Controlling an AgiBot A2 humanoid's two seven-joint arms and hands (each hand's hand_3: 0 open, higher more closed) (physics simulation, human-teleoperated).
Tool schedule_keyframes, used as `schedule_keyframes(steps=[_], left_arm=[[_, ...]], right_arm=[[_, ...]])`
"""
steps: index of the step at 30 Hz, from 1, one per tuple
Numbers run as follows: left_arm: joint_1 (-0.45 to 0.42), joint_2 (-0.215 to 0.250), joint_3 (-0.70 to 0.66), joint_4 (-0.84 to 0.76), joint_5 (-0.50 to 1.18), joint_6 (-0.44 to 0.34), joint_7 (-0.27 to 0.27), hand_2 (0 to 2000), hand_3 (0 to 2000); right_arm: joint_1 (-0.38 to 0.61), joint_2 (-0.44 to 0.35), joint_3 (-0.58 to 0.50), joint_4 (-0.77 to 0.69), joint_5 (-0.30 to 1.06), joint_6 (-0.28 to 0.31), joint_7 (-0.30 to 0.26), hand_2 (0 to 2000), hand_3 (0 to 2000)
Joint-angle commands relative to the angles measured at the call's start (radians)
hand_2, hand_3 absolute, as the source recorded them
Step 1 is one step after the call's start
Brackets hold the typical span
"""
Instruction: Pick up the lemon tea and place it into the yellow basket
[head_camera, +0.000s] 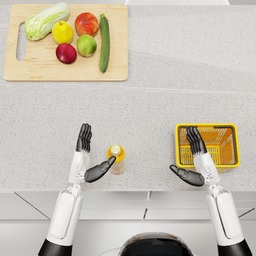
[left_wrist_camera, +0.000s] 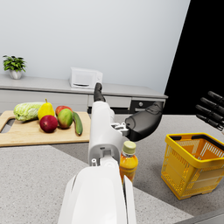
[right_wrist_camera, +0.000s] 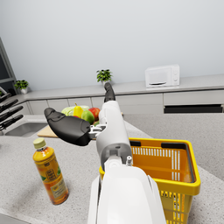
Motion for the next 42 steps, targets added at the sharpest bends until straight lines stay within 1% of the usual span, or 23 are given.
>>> schedule_keyframes(steps=[1,12,13,15,17,20,22,25,26,28,30,32,34,36,42], left_arm=[[0.0,0.0,0.0,0.0,0.0,0.0,0.0,0,0],[0.0,0.0,0.0,0.0,0.0,0.0,0.0,0,0],[0.002,0.001,0.03,0.016,0.0,0.0,0.0,0,0],[-0.001,0.006,0.016,0.014,0.0,-0.049,-0.049,0,0],[0.006,0.016,0.038,0.043,0.0,-0.074,-0.074,0,0],[0.018,0.033,0.048,0.079,0.133,-0.091,-0.091,0,0],[0.032,0.047,0.066,0.141,0.21,-0.096,-0.096,0,0],[0.046,0.065,0.119,0.258,0.261,-0.099,-0.099,0,0],[0.049,0.07,0.134,0.282,0.269,-0.1,-0.099,0,0],[0.052,0.078,0.147,0.326,0.28,-0.1,-0.1,0,0],[0.045,0.08,0.166,0.351,0.285,-0.1,-0.1,0,0],[0.038,0.082,0.167,0.37,0.288,-0.101,-0.1,0,0],[0.045,0.092,0.168,0.424,0.289,-0.101,-0.101,0,0],[0.065,0.11,0.175,0.483,0.29,-0.101,-0.101,0,0],[0.177,0.185,0.174,0.692,0.29,-0.101,-0.101,0,0]], right_arm=[[0.0,0.0,0.0,0.0,0.0,0.0,0.0,0,0],[0.0,0.0,0.0,0.0,0.0,0.0,0.0,0,0],[0.002,-0.001,0.03,-0.016,0.0,0.0,0.0,0,0],[-0.007,-0.003,-0.01,0.022,0.0,-0.048,0.049,0,0],[-0.017,-0.005,-0.025,0.023,0.0,-0.073,0.074,0,0],[-0.018,-0.013,-0.032,0.041,0.133,-0.09,0.091,0,0],[-0.014,-0.021,-0.034,0.054,0.21,-0.095,0.096,0,0],[-0.007,-0.032,-0.075,0.121,0.261,-0.098,0.099,0,0],[-0.025,-0.027,-0.078,0.114,0.269,-0.098,0.1,0,0],[-0.02,-0.034,-0.09,0.156,0.28,-0.099,0.1,0,0],[0.004,-0.048,-0.107,0.198,0.285,-0.099,0.101,0,0],[0.019,-0.057,-0.119,0.206,0.288,-0.1,0.101,0,0],[0.021,-0.062,-0.13,0.22,0.289,-0.1,0.101,0,0],[0.024,-0.067,-0.138,0.239,0.29,-0.1,0.101,0,0],[0.034,-0.084,-0.124,0.255,0.29,-0.1,0.101,0,0]])
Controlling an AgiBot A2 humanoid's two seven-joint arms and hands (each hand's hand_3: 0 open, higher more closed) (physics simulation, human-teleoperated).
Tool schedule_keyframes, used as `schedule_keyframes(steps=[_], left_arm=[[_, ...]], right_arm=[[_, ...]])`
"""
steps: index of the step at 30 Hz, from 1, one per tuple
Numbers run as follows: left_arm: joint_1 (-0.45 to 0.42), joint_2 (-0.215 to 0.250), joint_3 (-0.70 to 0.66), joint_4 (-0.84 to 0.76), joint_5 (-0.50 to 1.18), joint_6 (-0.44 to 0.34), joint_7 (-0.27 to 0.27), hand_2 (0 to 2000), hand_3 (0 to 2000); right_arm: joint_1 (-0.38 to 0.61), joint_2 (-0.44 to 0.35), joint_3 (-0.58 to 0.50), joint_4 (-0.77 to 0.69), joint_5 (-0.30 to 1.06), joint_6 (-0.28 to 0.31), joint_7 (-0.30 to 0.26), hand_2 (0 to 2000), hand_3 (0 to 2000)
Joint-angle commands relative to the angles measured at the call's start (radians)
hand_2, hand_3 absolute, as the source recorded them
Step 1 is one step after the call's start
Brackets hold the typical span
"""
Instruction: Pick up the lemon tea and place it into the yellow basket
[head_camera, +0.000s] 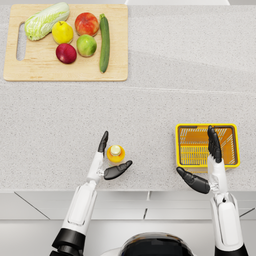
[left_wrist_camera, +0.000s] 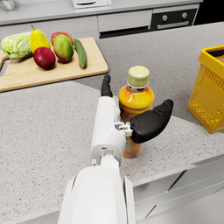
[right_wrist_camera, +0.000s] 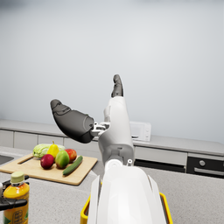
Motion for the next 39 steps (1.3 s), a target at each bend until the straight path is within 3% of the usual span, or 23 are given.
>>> schedule_keyframes(steps=[1,4,5,6,10,12,15,19,22,26,29,31,33,34,35,37,39], left_arm=[[0.074,0.041,0.004,0.11,0.0,0.0,0.0,0,0],[0.113,0.069,0.019,0.215,0.0,-0.005,0.0,0,0],[0.117,0.073,0.022,0.24,0.0,-0.005,0.0,1361,327],[0.118,0.075,0.018,0.255,-0.001,-0.016,-0.002,2000,653],[0.104,0.072,0.017,0.236,0.0,-0.04,-0.006,2000,1960],[0.084,0.066,0.007,0.169,0.0,-0.032,-0.007,2000,2000],[0.07,0.069,-0.033,-0.088,0.001,-0.066,-0.004,2000,2000],[0.158,0.137,-0.052,-0.281,0.001,-0.081,-0.002,2000,2000],[0.197,0.174,-0.029,-0.33,0.0,-0.085,-0.004,2000,2000],[0.194,0.19,0.053,-0.392,0.0,-0.094,-0.005,2000,2000],[0.2,0.209,0.131,-0.381,0.0,-0.107,-0.004,2000,2000],[0.219,0.194,0.196,-0.375,0.0,-0.096,-0.003,2000,2000],[0.22,0.214,0.193,-0.37,0.001,-0.093,-0.002,2000,2000],[0.416,0.0,0.481,-0.361,0.003,-0.087,0.0,2000,2000],[0.283,0.158,0.275,-0.348,0.005,-0.086,-0.003,2000,2000],[0.301,0.146,0.298,-0.359,0.007,-0.088,-0.005,2000,2000],[0.305,0.127,0.314,-0.39,0.008,-0.093,-0.002,2000,2000]], right_arm=[[0.013,-0.006,-0.003,0.003,0.0,0.0,0.0,0,0],[0.023,-0.017,0.011,-0.005,0.0,0.0,0.0,0,0],[0.024,-0.019,0.014,-0.004,0.0,0.0,0.0,0,0],[0.022,-0.021,0.008,0.001,0.0,0.0,0.0,0,0],[0.021,-0.029,0.016,0.006,0.0,0.0,0.0,0,0],[0.025,-0.035,0.021,0.007,0.0,0.0,0.0,0,0],[0.03,-0.045,0.073,-0.035,0.0,0.0,0.0,0,0],[0.063,-0.079,0.17,-0.1,0.0,0.0,0.0,0,0],[0.087,-0.104,0.212,-0.171,0.0,0.0,0.0,0,0],[0.141,-0.147,0.217,-0.277,0.0,0.0,0.0,0,0],[0.183,-0.18,0.245,-0.322,0.133,0.004,0.003,0,0],[0.212,-0.201,0.261,-0.349,0.187,0.06,0.013,0,0],[0.23,-0.215,0.283,-0.387,0.215,0.108,0.018,0,0],[0.225,-0.212,0.307,-0.396,0.223,0.131,0.019,0,0],[0.227,-0.207,0.325,-0.405,0.232,0.16,0.021,0,0],[0.227,-0.195,0.332,-0.422,0.241,0.159,0.015,0,0],[0.229,-0.181,0.327,-0.443,0.243,0.216,0.018,0,0]])
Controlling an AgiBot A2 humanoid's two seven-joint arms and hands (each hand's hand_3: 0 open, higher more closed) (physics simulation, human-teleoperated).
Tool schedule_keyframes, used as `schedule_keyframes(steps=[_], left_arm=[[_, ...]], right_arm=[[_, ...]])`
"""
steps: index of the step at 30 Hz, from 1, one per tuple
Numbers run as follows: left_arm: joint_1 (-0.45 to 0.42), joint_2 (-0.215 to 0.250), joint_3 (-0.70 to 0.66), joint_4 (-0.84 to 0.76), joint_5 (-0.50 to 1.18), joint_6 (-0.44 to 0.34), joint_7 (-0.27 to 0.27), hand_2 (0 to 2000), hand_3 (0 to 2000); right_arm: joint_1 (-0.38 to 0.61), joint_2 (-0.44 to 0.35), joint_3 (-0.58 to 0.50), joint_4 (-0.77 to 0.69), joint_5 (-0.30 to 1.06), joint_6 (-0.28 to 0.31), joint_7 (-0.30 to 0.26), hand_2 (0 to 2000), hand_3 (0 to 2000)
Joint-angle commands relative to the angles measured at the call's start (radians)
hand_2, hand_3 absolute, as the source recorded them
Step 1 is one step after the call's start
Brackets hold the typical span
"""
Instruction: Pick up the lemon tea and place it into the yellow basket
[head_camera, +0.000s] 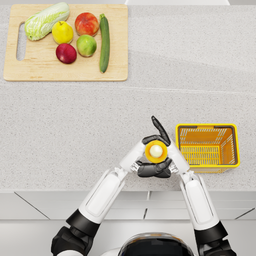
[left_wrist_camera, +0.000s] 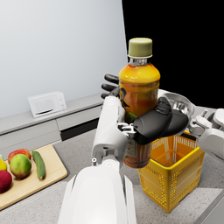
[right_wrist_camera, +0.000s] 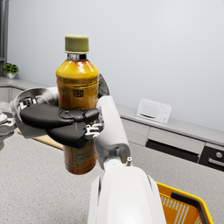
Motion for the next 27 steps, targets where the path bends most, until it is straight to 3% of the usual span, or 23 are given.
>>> schedule_keyframes(steps=[1,2,3,4,5,6,7,8,9,12,14,15,16,17,20,24,27], left_arm=[[0.039,0.036,0.1,-0.05,0.001,0.004,0.001,2000,2000],[0.045,0.026,0.113,-0.049,0.001,0.009,0.001,2000,2000],[0.052,0.016,0.13,-0.05,0.001,0.018,0.001,2000,2000],[0.058,0.005,0.145,-0.047,0.001,0.011,0.0,2000,2000],[0.065,-0.008,0.158,-0.042,0.0,0.003,-0.003,2000,2000],[0.074,-0.017,0.17,-0.042,-0.001,0.002,-0.005,2000,2000],[0.074,-0.038,0.177,-0.048,-0.001,-0.003,-0.005,639,1673],[0.073,-0.056,0.185,-0.056,-0.002,0.011,-0.003,0,1347],[0.072,-0.072,0.19,-0.059,-0.002,0.038,-0.003,0,1020],[0.045,-0.147,0.137,-0.126,-0.004,0.072,-0.002,0,40],[-0.009,-0.216,0.042,-0.182,-0.004,0.091,-0.001,0,0],[-0.029,-0.242,-0.001,-0.205,-0.005,0.093,0.0,0,0],[-0.057,-0.265,-0.061,-0.223,-0.005,0.093,0.001,0,0],[-0.078,-0.278,-0.119,-0.231,-0.006,0.093,0.001,0,0],[-0.109,-0.285,-0.238,-0.215,-0.006,0.093,0.001,0,0],[-0.124,-0.277,-0.318,-0.184,-0.007,0.093,0.002,0,0],[-0.127,-0.268,-0.33,-0.171,-0.007,0.093,0.002,0,0]], right_arm=[[0.026,-0.011,0.059,-0.049,0.0,0.017,0.004,0,0],[0.045,-0.018,0.06,-0.052,0.0,0.027,0.007,0,0],[0.033,-0.005,0.066,-0.024,0.0,0.03,0.008,1361,327],[0.039,-0.001,0.074,-0.015,0.002,0.106,0.007,2000,653],[0.041,0.006,0.076,-0.006,0.002,0.175,0.004,2000,980],[0.045,0.007,0.076,-0.003,0.002,0.18,0.006,2000,1307],[0.048,0.011,0.071,0.01,0.002,0.174,0.006,2000,1633],[0.055,0.012,0.063,0.026,0.003,0.175,-0.001,2000,1960],[0.065,0.008,0.041,0.035,0.003,0.154,-0.001,2000,2000],[0.106,-0.012,-0.071,0.037,0.003,0.175,-0.021,2000,2000],[0.127,-0.013,-0.184,0.044,0.002,0.19,-0.027,2000,2000],[0.13,-0.01,-0.233,0.044,0.003,0.136,-0.023,2000,2000],[0.128,-0.004,-0.294,0.045,0.003,0.043,-0.015,2000,2000],[0.119,0.0,-0.342,0.052,0.003,0.001,-0.014,2000,2000],[0.1,0.003,-0.443,0.038,0.004,-0.073,-0.012,2000,2000],[0.062,0.0,-0.508,-0.014,0.003,-0.097,-0.021,2000,2000],[0.023,-0.006,-0.534,-0.063,0.003,-0.109,-0.151,2000,2000]])
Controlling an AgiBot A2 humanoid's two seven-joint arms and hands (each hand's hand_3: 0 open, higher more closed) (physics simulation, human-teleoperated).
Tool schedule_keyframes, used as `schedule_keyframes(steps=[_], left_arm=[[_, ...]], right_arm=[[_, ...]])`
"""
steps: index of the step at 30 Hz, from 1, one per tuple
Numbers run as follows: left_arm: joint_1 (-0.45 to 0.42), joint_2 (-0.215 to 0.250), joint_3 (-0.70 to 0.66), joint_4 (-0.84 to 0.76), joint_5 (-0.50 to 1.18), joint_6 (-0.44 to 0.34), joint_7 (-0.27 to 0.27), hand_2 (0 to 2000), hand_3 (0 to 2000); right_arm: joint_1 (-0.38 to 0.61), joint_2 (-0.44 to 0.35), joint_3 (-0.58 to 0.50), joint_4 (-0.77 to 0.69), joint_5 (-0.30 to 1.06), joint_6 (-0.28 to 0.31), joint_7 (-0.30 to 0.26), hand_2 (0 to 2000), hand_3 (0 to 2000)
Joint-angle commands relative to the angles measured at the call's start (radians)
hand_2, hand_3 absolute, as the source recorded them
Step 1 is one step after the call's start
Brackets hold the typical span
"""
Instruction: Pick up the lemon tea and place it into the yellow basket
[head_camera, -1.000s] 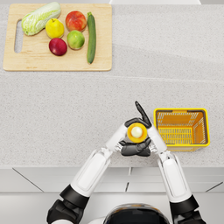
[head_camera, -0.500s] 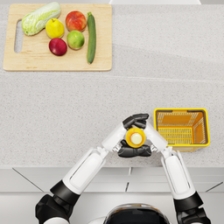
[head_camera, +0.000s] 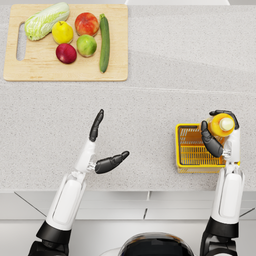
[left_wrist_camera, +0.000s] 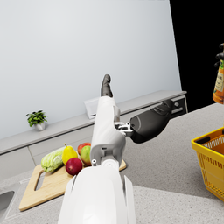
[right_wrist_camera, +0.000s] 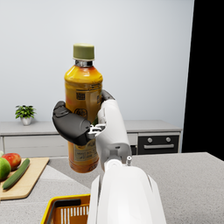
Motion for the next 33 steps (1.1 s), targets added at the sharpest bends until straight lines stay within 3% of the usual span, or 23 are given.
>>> schedule_keyframes(steps=[1,3,5,6,7,9,11,14,16,18,23,25,26,33], left_arm=[[0.003,0.005,-0.039,0.021,0.0,0.0,0.0,0,0],[0.006,0.015,-0.038,0.026,0.0,0.0,0.0,0,0],[0.005,0.022,-0.044,0.026,0.0,0.0,0.0,0,0],[0.009,0.028,-0.048,0.029,0.0,0.0,0.0,0,0],[0.009,0.032,-0.049,0.036,0.0,0.0,0.0,0,0],[0.017,0.043,-0.051,0.038,0.0,0.0,0.0,0,0],[0.068,0.079,-0.062,0.09,0.0,0.0,0.0,0,0],[0.182,0.133,-0.143,0.144,0.0,0.0,0.0,0,0],[0.258,0.151,-0.197,0.187,0.0,0.0,0.0,0,0],[0.281,0.152,-0.243,0.209,0.0,0.0,0.0,0,0],[0.189,0.146,-0.324,0.18,-0.001,0.0,0.0,0,0],[0.136,0.142,-0.312,0.18,-0.001,0.0,0.0,0,0],[0.172,0.149,-0.3,0.188,-0.001,0.0,0.0,0,0],[0.125,0.147,-0.31,0.184,-0.001,0.0,0.0,0,0]], right_arm=[[-0.032,-0.005,-0.045,-0.057,0.0,-0.012,-0.061,2000,2000],[-0.038,-0.005,-0.039,-0.077,0.0,-0.018,-0.138,2000,2000],[-0.03,-0.003,-0.026,-0.109,0.0,-0.022,-0.178,2000,2000],[-0.028,-0.003,-0.013,-0.12,0.0,-0.024,-0.191,639,1673],[-0.026,-0.003,-0.005,-0.123,0.0,-0.038,-0.2,0,1347],[-0.022,-0.004,0.022,-0.127,0.0,-0.048,-0.207,0,693],[-0.007,-0.005,0.074,-0.087,0.0,-0.077,-0.042,0,40],[0.033,-0.008,0.136,0.029,0.0,-0.096,0.069,0,0],[0.094,-0.005,0.115,0.035,0.0,-0.101,0.1,0,0],[0.127,-0.002,0.074,0.006,0.0,-0.104,0.116,0,0],[0.122,-0.001,0.029,-0.037,0.0,-0.106,0.13,0,0],[0.108,-0.003,0.057,-0.06,-0.001,-0.106,0.132,0,0],[0.1,-0.004,0.048,-0.041,-0.001,-0.106,0.132,0,0],[0.093,-0.005,0.057,-0.062,0.0,-0.107,0.133,0,0]])
